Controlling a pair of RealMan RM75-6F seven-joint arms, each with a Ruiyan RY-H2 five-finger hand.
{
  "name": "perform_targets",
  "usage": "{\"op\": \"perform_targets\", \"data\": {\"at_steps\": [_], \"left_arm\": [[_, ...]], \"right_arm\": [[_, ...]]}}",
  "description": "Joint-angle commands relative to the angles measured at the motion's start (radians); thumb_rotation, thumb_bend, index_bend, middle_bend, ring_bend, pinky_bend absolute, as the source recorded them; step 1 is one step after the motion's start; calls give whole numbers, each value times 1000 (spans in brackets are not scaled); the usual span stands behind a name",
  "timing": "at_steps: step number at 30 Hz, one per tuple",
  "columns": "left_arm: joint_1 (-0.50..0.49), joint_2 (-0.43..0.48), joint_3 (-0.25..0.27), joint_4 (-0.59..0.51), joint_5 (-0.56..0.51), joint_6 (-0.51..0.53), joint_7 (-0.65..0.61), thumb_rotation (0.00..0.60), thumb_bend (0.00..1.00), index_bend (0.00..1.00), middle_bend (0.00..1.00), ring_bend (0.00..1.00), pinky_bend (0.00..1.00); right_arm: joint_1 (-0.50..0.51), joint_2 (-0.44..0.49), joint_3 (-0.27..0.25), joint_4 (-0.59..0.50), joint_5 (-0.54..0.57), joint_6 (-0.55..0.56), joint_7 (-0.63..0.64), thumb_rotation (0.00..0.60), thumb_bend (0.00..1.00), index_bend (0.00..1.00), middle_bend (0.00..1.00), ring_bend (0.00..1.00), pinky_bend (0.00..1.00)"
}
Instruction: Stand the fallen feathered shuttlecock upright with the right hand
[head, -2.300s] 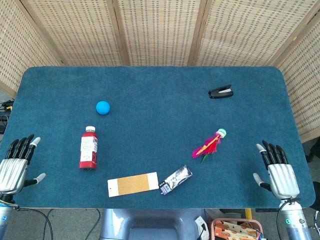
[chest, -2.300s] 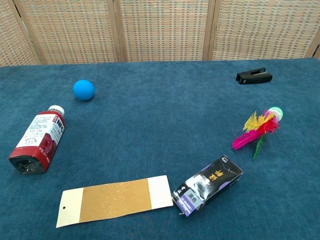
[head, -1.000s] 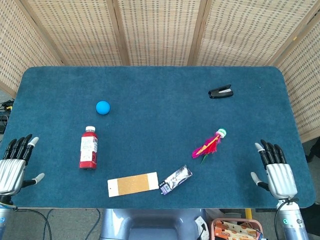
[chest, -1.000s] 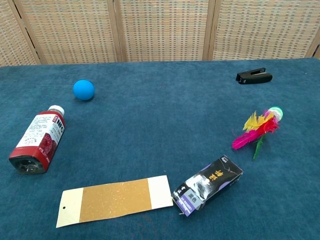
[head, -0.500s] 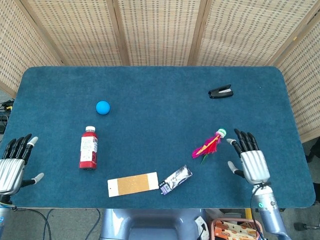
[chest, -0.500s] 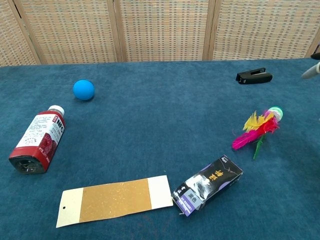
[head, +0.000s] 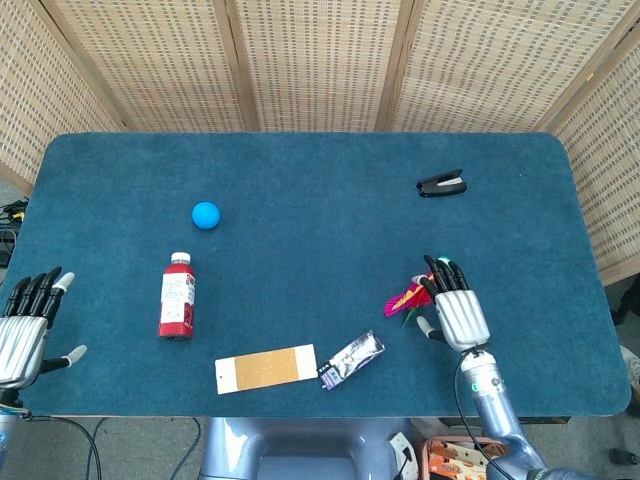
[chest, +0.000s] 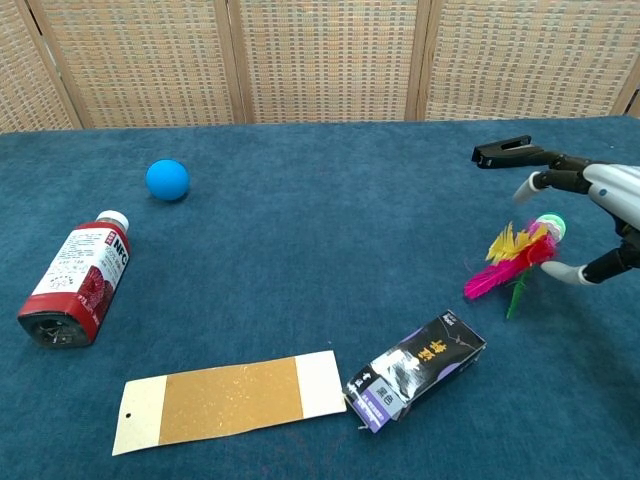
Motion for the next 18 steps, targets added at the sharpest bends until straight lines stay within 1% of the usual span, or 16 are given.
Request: {"op": "perform_targets", "data": {"at_steps": [1, 4, 10, 18], "left_arm": [[-1, 0, 0, 1, -2, -2, -2, 600, 5, 0, 0, 0, 0], [-2, -1, 1, 2, -3, -7, -2, 600, 6, 0, 0, 0, 0], [-3, -1, -1, 1, -4, -7, -3, 600, 5, 0, 0, 0, 0], [-3, 1, -1, 2, -5, -7, -10, 600, 6, 0, 0, 0, 0]], "right_arm": [[12, -13, 6, 12, 14, -13, -1, 600, 273, 254, 0, 0, 0], [21, -23, 8, 22, 24, -23, 1, 600, 272, 281, 0, 0, 0], [35, -46, 3, 40, 34, -37, 3, 600, 273, 303, 2, 0, 0], [59, -75, 8, 72, 46, -50, 7, 600, 279, 359, 36, 0, 0]]}}
